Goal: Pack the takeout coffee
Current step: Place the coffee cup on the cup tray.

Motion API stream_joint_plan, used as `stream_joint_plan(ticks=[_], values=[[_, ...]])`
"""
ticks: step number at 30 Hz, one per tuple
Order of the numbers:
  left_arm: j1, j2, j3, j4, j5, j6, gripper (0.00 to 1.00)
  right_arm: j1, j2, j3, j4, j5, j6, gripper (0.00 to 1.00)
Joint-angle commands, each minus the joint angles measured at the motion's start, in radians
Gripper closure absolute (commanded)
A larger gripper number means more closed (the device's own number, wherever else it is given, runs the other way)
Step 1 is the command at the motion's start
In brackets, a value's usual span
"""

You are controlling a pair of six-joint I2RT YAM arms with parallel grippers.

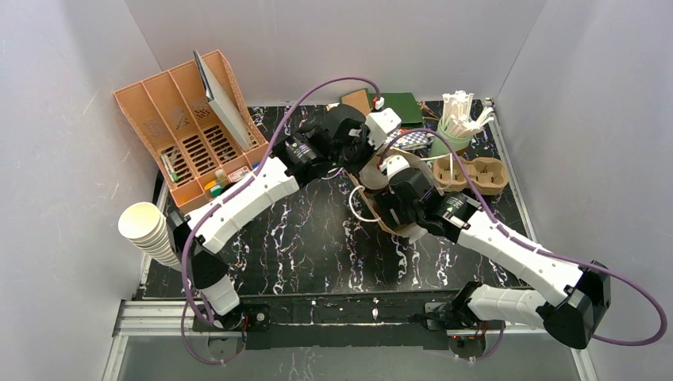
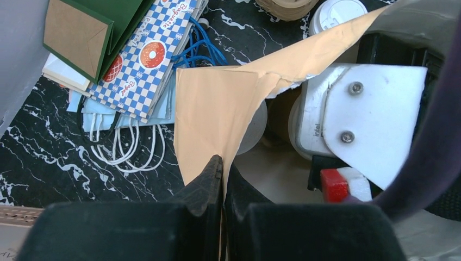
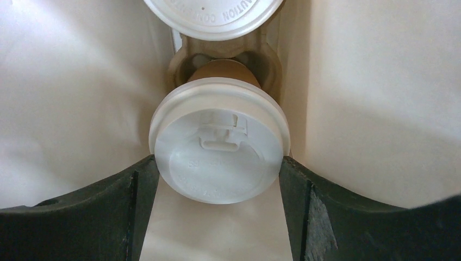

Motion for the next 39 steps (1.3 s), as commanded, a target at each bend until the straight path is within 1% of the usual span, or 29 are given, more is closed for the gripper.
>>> stream_joint_plan(ticks=[1, 4, 6, 8, 16, 21, 25, 30, 35, 37, 39], values=[[-0.005, -0.039, 0.013, 0.041, -0.032, -0.029, 1.0, 0.003, 0.011, 0.072, 0.012, -0.042, -0.021, 0.64], [-0.005, 0.026, 0.088, -0.004, -0.028, -0.067, 1.0, 0.035, 0.043, 0.124, -0.028, 0.012, -0.02, 0.64], [-0.005, 0.065, 0.151, -0.039, -0.05, -0.076, 1.0, 0.057, 0.041, 0.139, -0.024, 0.045, -0.03, 0.64], [-0.003, 0.085, 0.175, -0.055, -0.069, -0.072, 1.0, 0.078, 0.03, 0.143, -0.021, 0.072, -0.028, 0.64], [0.01, 0.093, 0.188, -0.072, -0.073, -0.081, 1.0, 0.185, -0.014, 0.138, -0.133, 0.176, 0.049, 0.64], [0.01, 0.095, 0.18, -0.09, -0.059, -0.087, 1.0, 0.204, -0.002, 0.224, -0.209, 0.278, 0.052, 0.63], [0.011, 0.097, 0.179, -0.092, -0.056, -0.098, 1.0, 0.24, 0.014, 0.274, -0.271, 0.302, 0.086, 0.63], [0.01, 0.094, 0.178, -0.089, -0.049, -0.106, 1.0, 0.294, 0.038, 0.239, -0.246, 0.301, 0.114, 0.63], [0.011, 0.077, 0.161, -0.088, -0.049, -0.114, 1.0, 0.302, 0.086, 0.167, -0.224, 0.331, 0.136, 0.63], [0.012, 0.068, 0.155, -0.085, -0.048, -0.117, 1.0, 0.302, 0.08, 0.147, -0.212, 0.338, 0.163, 0.63], [0.011, 0.053, 0.137, -0.074, -0.05, -0.116, 1.0, 0.3, 0.057, 0.119, -0.181, 0.314, 0.171, 0.63]])
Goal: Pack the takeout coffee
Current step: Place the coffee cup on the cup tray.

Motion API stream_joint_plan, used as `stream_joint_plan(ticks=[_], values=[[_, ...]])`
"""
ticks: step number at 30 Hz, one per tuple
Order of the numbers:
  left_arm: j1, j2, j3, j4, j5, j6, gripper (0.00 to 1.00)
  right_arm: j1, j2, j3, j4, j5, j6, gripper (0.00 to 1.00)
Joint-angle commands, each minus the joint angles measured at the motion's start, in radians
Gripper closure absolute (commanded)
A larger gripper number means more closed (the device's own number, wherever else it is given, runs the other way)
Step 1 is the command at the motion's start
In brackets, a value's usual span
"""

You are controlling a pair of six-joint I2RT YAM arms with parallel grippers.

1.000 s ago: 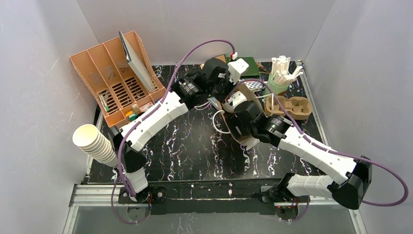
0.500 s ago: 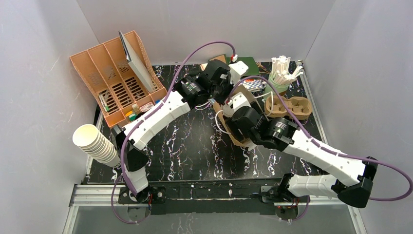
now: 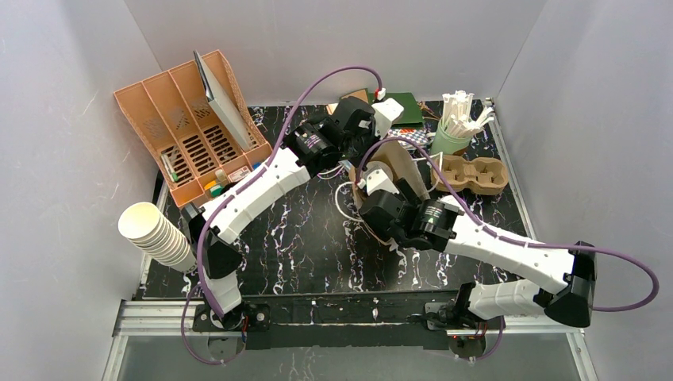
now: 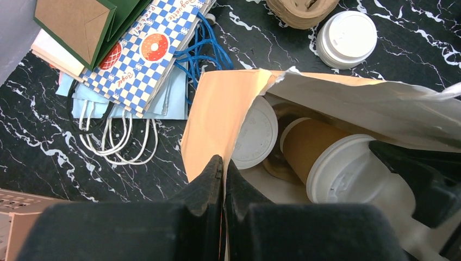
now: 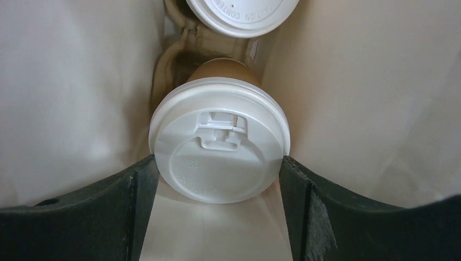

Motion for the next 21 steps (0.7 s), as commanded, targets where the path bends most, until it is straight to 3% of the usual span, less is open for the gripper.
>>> stream_joint_plan(ticks=[1, 8, 21], values=[[0.006, -0.066, -0.023, 0.014, 0.007, -0.005, 1.0, 0.002, -0.046, -0.047, 0.063, 0.006, 0.054, 0.63], [0.006, -0.171, -0.156, 0.123, 0.04, 0.005, 1.0, -0.026, -0.099, -0.121, 0.124, -0.023, 0.028, 0.65], [0.003, -0.246, -0.255, 0.159, 0.07, -0.005, 1.0, -0.243, -0.096, -0.172, 0.249, -0.207, -0.025, 0.67]])
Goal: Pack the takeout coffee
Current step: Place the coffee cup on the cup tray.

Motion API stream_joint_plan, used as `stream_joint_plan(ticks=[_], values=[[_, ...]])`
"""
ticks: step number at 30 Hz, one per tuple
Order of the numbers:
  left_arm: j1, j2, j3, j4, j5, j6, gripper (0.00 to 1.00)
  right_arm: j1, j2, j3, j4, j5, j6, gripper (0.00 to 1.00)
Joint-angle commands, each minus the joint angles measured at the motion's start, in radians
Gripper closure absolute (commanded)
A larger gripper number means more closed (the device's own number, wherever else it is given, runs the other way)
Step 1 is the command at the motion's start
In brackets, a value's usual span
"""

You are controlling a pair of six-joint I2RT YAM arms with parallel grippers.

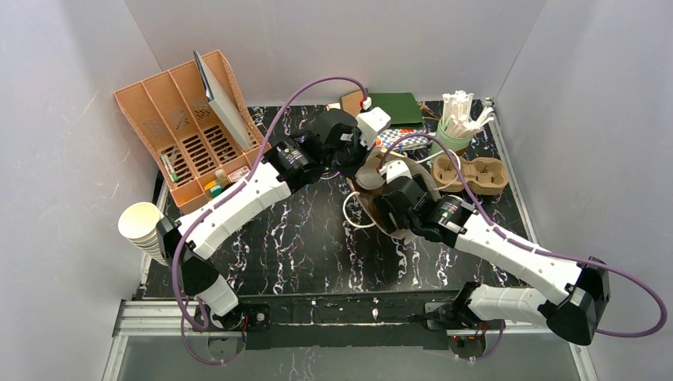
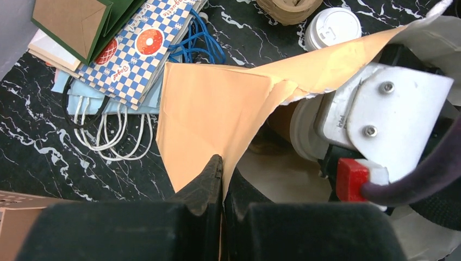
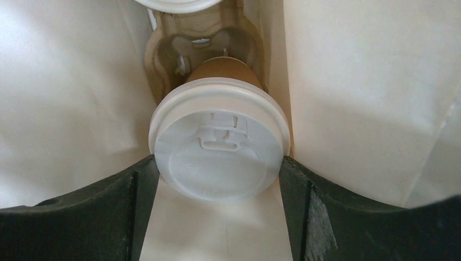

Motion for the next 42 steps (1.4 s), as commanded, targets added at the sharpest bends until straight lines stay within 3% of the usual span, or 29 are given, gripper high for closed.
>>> stream_joint_plan(ticks=[1, 10, 14, 25, 42], values=[[0.003, -0.069, -0.024, 0.034, 0.036, -0.006, 1.0, -0.046, -0.011, -0.02, 0.076, -0.059, -0.025, 0.67], [0.003, -0.083, -0.066, 0.047, 0.047, -0.04, 1.0, -0.124, 0.051, -0.001, 0.096, -0.14, -0.041, 0.67], [0.003, -0.059, -0.015, 0.053, 0.038, -0.049, 1.0, -0.14, 0.087, 0.035, 0.054, -0.174, -0.03, 0.67], [0.003, -0.01, 0.092, 0.059, 0.005, -0.094, 1.0, -0.165, 0.004, 0.064, -0.01, -0.248, 0.015, 0.68], [-0.07, -0.111, -0.102, 0.153, -0.049, -0.046, 1.0, -0.191, -0.033, 0.026, -0.07, -0.283, 0.119, 0.72]])
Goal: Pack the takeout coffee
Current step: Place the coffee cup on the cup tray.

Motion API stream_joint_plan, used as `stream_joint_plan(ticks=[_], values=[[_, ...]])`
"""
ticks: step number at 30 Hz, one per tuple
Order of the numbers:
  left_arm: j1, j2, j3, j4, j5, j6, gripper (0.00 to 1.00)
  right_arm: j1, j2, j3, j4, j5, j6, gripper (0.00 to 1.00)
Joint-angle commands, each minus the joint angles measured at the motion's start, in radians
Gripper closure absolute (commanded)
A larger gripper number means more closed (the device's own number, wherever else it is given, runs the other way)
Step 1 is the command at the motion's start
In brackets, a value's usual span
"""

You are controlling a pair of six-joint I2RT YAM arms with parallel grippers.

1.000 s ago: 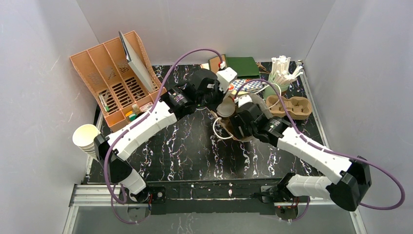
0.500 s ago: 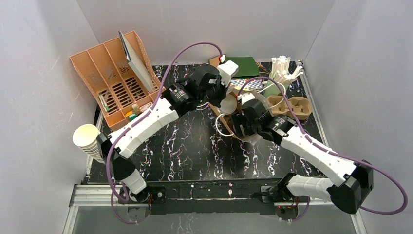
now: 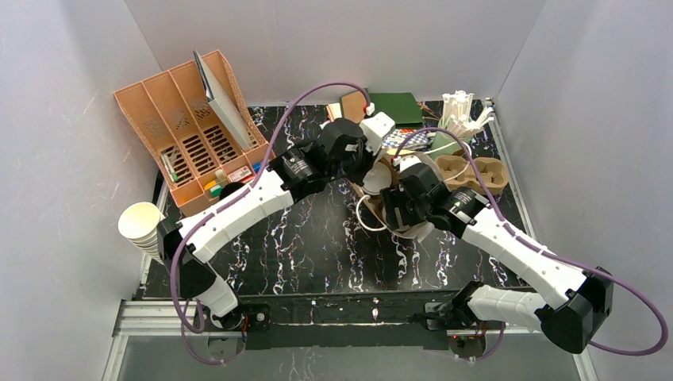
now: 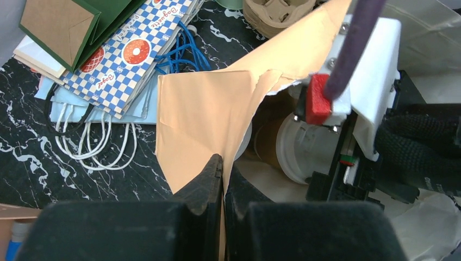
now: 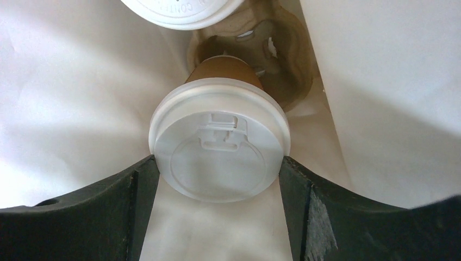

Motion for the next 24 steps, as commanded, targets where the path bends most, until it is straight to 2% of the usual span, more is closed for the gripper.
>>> stream_joint_plan(ticks=[1, 5, 13, 24], values=[[-0.028, -0.101, -0.037, 0.062, -0.007, 0.04, 1.0, -0.025, -0.02, -0.002, -0.019, 0.013, 0.059, 0.72], [-0.03, -0.131, -0.064, 0.111, -0.062, 0.042, 1.0, -0.041, -0.004, 0.003, -0.03, 0.006, 0.069, 0.72], [-0.03, -0.179, -0.087, 0.138, -0.143, 0.04, 1.0, -0.11, -0.007, 0.009, 0.056, 0.066, 0.101, 0.74], [-0.03, -0.2, -0.131, 0.135, -0.107, 0.036, 1.0, -0.121, -0.045, -0.021, 0.087, 0.166, 0.143, 0.74]])
